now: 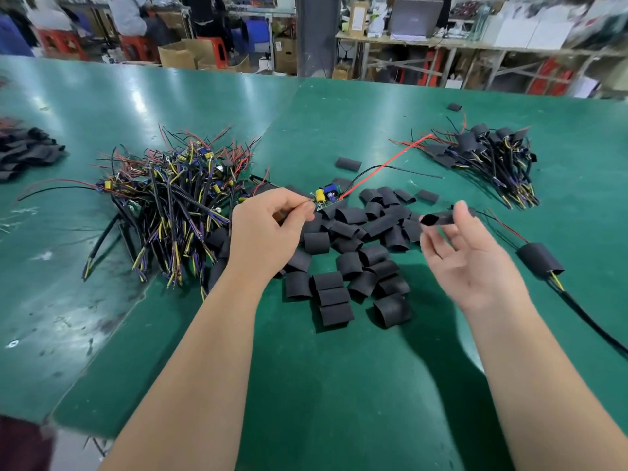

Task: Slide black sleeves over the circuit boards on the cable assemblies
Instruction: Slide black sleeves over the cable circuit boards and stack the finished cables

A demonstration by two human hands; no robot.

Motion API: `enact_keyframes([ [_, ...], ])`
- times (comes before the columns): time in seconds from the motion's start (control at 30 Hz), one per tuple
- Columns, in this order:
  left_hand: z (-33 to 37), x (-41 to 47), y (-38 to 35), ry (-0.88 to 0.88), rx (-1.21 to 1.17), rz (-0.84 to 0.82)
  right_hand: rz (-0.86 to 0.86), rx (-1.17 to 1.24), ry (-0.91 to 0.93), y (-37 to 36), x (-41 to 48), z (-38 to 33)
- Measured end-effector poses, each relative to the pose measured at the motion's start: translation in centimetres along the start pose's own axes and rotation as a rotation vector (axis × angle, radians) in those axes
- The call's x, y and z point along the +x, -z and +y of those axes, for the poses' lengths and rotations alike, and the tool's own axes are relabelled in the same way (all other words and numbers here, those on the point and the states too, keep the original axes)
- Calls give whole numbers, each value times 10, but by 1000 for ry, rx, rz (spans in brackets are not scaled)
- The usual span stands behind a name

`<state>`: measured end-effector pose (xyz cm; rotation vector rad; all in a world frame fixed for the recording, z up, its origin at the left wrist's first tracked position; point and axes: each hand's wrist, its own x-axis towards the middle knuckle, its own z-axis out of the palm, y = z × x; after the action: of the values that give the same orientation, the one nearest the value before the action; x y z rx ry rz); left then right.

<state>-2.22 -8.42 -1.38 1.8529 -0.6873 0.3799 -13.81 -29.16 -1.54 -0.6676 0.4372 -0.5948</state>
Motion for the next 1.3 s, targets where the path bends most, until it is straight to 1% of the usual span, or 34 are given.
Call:
enact_keyframes([
  [0.07, 0, 0, -1, -2, -7, -15, 42, 159, -1, -2, -1, -2],
  [0.13, 1, -1, -2, -10, -8, -31, 55, 266, 3, -7, -2, -4],
  [0.27, 2, -3, -4, -26, 8, -57, 36, 349, -13, -15, -7, -7],
  [0.37, 2, -3, -5, -32, 14, -68, 17, 327, -12, -19, -11, -7],
  [0.57, 1, -5, -10, -55, 54, -86, 42, 282, 7, -19, -11, -7],
  [0.77, 1, -7, -12, -69, 72, -121, 58, 335, 49, -14, -9, -13],
  [0.87, 1, -7, -11, -83, 80, -118, 87, 317, 48, -12, -9, -14],
  [1.03, 2, -6, -11, -104, 91, -129, 126, 351, 27, -10, -9, -15],
  [1.13, 1, -6, -11, -108, 102, -133, 73, 288, 29, -9, -10, -15],
  [1.3, 4, -8, -11, -102, 83, -152, -100, 130, 73, -7, -11, -11],
])
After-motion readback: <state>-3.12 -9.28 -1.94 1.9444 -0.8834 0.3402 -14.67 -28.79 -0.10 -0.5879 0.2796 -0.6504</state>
